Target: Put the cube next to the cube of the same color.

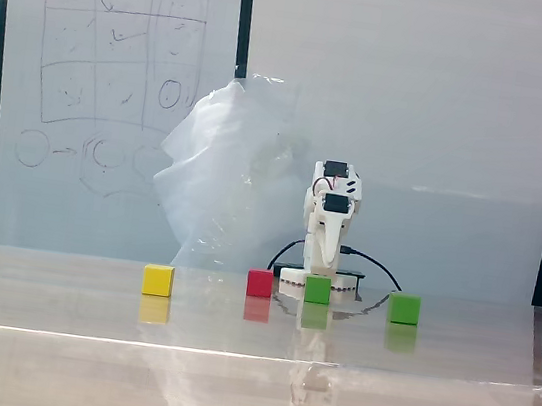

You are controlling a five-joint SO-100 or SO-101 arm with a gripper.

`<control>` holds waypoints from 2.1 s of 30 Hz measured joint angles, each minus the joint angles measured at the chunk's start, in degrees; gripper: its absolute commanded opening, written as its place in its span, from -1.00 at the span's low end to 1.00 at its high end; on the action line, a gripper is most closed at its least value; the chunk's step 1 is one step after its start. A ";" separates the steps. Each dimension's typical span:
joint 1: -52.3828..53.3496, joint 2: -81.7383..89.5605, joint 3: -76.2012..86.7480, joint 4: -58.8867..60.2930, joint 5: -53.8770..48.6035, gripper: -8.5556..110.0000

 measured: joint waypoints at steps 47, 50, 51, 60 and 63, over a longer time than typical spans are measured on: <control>3.60 -81.83 -72.69 32.96 -1.58 -0.57; 3.60 -82.00 -72.69 32.96 -3.52 -0.42; 3.60 -82.00 -72.69 32.61 -4.04 -0.37; 4.13 -82.09 -55.46 17.58 -5.19 -0.25; 4.22 -82.09 -50.01 11.87 -5.19 -0.25</control>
